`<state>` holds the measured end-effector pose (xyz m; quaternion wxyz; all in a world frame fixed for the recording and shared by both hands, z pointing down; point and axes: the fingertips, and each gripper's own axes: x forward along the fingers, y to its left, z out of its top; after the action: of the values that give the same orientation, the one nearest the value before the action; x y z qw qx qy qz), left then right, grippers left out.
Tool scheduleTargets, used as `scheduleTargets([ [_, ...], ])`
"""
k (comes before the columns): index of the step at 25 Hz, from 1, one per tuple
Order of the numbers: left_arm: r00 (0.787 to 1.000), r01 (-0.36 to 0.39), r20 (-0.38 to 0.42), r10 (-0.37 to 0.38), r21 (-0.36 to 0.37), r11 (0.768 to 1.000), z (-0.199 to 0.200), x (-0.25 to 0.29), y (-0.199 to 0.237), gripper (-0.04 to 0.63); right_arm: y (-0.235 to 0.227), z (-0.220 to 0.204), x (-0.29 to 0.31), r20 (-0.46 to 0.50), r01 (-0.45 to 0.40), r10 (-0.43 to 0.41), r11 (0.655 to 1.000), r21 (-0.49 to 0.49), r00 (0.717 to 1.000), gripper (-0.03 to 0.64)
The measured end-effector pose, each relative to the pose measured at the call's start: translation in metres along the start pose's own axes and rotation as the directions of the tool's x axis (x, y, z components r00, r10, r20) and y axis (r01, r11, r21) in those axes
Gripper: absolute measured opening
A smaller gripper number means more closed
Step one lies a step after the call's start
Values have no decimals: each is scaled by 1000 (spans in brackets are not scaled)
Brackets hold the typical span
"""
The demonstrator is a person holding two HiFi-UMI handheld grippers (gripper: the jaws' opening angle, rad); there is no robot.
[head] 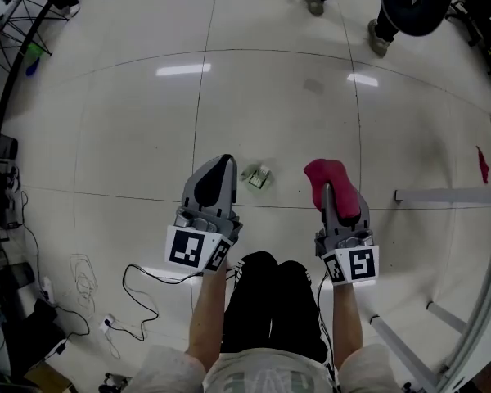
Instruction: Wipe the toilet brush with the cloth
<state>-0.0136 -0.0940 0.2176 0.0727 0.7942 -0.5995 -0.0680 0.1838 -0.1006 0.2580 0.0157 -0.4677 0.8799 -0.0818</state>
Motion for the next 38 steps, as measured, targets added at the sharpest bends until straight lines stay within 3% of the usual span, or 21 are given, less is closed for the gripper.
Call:
scheduleTargets([
  [8, 997, -36, 71, 31, 73, 997, 321, -12, -51, 3, 76, 326, -5, 56, 5, -2, 998, -57, 998, 69],
  [11, 994, -38, 111, 26, 105, 994, 402, -22, -74, 3, 94, 411, -20, 94, 32, -26, 997, -65, 995, 69],
  [13, 990, -33, 141, 20, 89, 995, 430, -31, -86, 3, 103, 444, -31, 122, 43, -34, 996, -76, 992, 69],
  [18, 990, -1, 143, -11, 89, 996, 442, -59, -122, 3, 115, 470, -68, 160, 57, -47, 996, -63, 986, 69],
  [24, 993, 16, 118, -29, 107, 994, 426, -108, -147, 3, 130, 454, -117, 129, 24, -24, 1000, 7, 991, 69],
  [29, 991, -8, 132, 2, 43, 999, 426, -168, -136, 3, 177, 444, -164, 112, 17, -21, 999, 35, 993, 69],
  [34, 986, 41, 158, -49, 54, 998, 435, -240, -143, 3, 225, 436, -215, 130, 75, -77, 997, 26, 989, 69],
  [38, 983, 86, 158, -94, 56, 995, 453, -302, -140, 3, 292, 438, -252, 147, 92, -97, 995, 38, 984, 69],
])
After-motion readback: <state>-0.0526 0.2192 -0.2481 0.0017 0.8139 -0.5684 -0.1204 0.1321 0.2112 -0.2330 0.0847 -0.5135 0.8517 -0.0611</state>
